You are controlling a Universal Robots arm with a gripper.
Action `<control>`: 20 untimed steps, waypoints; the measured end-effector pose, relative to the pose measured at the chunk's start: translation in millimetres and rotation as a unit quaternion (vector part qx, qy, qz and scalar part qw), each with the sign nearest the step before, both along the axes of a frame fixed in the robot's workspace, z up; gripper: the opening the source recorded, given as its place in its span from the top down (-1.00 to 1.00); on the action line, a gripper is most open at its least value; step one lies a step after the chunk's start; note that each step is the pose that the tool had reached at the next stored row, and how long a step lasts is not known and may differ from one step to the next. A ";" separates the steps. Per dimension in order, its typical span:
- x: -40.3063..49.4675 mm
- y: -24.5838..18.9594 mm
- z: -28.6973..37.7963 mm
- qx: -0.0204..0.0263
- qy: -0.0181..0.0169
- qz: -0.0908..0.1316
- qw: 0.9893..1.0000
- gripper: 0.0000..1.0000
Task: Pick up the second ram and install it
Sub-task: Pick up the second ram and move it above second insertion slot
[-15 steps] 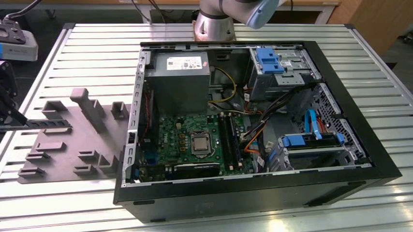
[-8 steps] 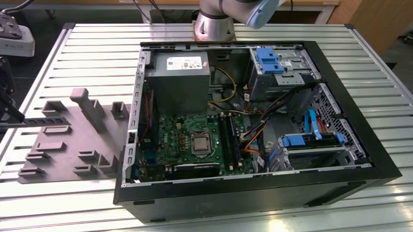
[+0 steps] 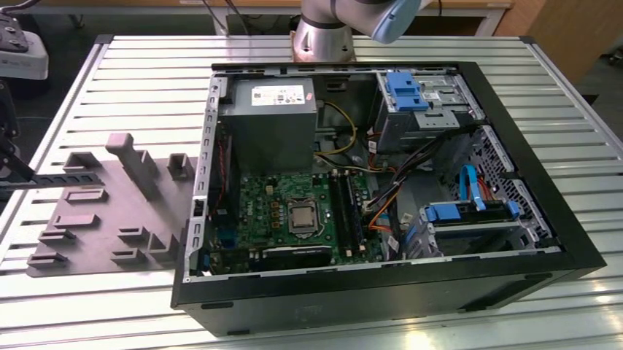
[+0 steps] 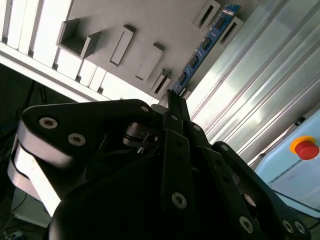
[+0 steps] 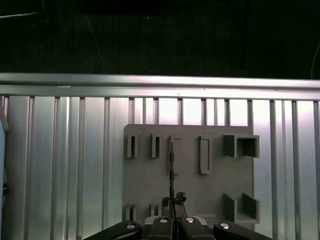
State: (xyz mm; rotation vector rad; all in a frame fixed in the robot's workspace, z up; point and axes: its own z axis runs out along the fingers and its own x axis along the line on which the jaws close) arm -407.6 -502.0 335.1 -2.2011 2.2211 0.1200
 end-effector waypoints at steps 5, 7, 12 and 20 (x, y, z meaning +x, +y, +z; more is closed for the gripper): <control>0.0 0.0 6.3 0.003 0.000 0.000 1.000 0.77; 0.0 0.0 9.1 0.005 0.000 0.000 1.000 0.77; 0.0 0.0 15.4 0.007 0.000 0.000 1.000 0.77; 0.0 0.0 24.0 0.010 0.000 0.000 1.000 0.77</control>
